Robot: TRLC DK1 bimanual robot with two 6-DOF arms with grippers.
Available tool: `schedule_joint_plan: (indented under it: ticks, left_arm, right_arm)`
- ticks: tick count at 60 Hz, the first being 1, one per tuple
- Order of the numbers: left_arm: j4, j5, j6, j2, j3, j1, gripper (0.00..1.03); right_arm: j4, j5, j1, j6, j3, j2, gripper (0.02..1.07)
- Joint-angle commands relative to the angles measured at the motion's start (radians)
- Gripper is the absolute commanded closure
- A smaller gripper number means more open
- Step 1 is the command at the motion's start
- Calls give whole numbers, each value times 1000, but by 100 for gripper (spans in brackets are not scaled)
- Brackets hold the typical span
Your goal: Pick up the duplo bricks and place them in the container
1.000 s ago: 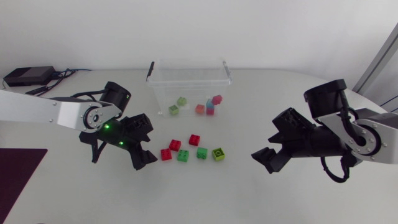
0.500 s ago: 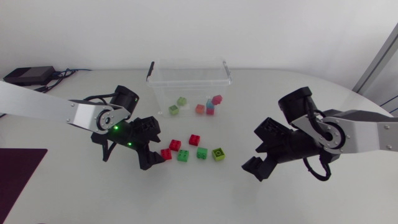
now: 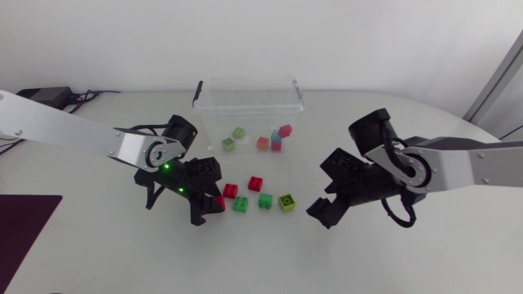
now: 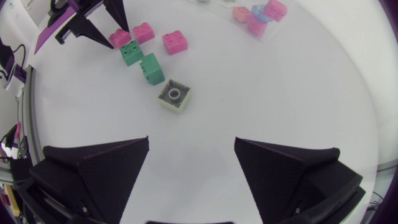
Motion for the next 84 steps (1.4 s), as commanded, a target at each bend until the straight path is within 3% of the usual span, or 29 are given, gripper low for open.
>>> schedule_joint_plan:
  ticks: [1, 15, 30, 42, 44, 50, 56, 64, 69, 84]
  left_arm:
    - [-62, 21, 63, 23, 34, -2, 70]
    - [-99, 56, 80, -98, 23, 34, 70]
    - [-173, 74, 63, -230, 74, 72, 70]
    - [-173, 142, -34, -288, 198, 135, 70]
    - [-167, 154, -65, -288, 235, 149, 70]
    - [-59, 162, -178, -277, 284, 176, 70]
    - [130, 159, -336, -250, 296, 199, 68]
    - [182, 150, -407, -179, 347, 202, 68]
    - [283, 107, -486, -142, 353, 201, 66]
    - [357, 41, -560, 2, 463, 169, 65]
  right_arm:
    - [9, 15, 39, 29, 43, 64, 10]
    - [27, 150, 157, 107, 139, 178, 11]
    - [-57, 155, 169, 197, 268, 291, 13]
    - [-74, 178, 185, 228, 293, 365, 13]
    - [-74, 178, 188, 231, 297, 374, 17]
    - [-74, 180, 194, 234, 302, 379, 25]
    - [-63, 206, 197, 236, 294, 382, 48]
    - [-66, 201, 188, 225, 288, 388, 64]
    - [-63, 189, 180, 220, 282, 385, 74]
    - [-72, 190, 159, 200, 277, 290, 78]
